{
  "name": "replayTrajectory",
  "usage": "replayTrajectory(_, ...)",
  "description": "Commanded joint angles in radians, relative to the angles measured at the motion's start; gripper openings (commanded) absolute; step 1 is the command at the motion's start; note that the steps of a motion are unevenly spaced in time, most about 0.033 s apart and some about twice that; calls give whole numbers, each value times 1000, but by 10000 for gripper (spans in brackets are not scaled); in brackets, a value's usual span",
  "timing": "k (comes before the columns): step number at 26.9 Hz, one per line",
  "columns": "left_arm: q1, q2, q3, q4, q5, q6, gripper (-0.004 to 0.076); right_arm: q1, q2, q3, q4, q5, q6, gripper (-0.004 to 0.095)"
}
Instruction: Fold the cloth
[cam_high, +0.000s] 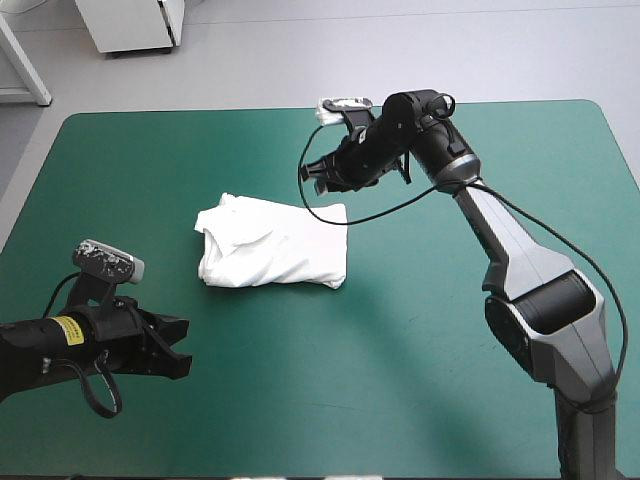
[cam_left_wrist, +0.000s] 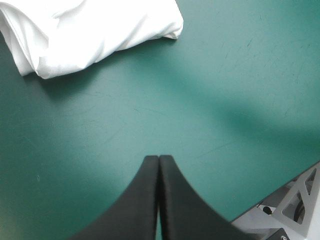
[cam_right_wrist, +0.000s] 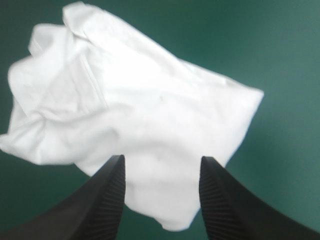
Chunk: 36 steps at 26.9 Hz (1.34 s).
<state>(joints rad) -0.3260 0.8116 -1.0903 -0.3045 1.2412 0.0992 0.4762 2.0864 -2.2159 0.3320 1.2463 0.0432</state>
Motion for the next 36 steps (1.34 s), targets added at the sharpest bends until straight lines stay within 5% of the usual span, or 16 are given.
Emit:
replayTrajectory(1,-2,-3,-21,-18,-55,11,-9,-3,-107,144,4,-29,-19,434)
replayTrajectory(7,-2,-3,-21,-18,-55,15,-9,-3,-79,347,41,-112,-27,448)
replayTrajectory(23,-2,-3,-21,-9,-61,15,-9,-1,58,355,177,-167,-72,435)
replayTrajectory(25,-2,-3,-21,-9,-68,15,-9,-1,66,355,177,-154,-72,367)
replayTrajectory(29,-2,-3,-21,-9,-87,15,-9,-1,70,355,156,-139,-70,-6)
replayTrajectory(36,-2,1,-21,-9,-105,15,-9,-1,62,348,91,-112,-43,-18)
